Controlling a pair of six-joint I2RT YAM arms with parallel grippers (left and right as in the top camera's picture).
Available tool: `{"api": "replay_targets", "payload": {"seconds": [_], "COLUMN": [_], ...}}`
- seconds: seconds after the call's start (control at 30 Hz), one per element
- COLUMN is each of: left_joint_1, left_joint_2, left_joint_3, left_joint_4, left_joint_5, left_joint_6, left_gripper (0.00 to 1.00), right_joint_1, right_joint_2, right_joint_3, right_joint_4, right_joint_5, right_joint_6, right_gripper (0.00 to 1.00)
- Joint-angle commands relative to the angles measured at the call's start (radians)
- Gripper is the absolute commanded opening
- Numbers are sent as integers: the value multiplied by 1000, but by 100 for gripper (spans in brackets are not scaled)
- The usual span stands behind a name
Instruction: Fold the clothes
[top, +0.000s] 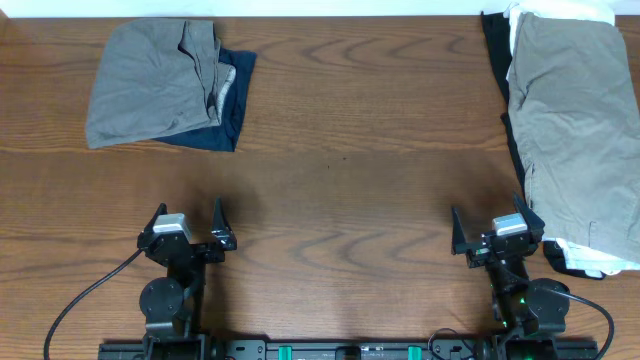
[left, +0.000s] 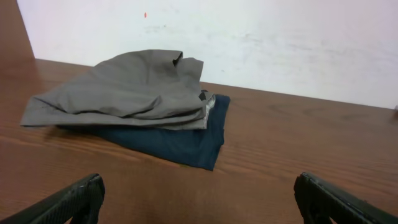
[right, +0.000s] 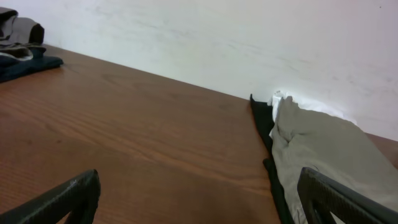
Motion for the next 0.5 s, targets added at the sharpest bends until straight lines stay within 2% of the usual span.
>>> {"api": "replay_targets", "payload": {"seconds": [0.0,0.47], "left_joint_1": [-3,-3], "left_joint_2": [-6,-6], "left_joint_3": [-8,-8], "left_joint_4": [-47,-47], "left_joint_5": [2,3], "left_joint_6": [-9,-9], "left_gripper": [98,98], "right_joint_1": [7,7], "right_joint_2": [-5,-5], "right_joint_3": [-1,-1], "right_joint_4": [-3,3], "right_joint_5": [-8,36], "right_joint_6": [4,-57], "right_gripper": [99,99]}}
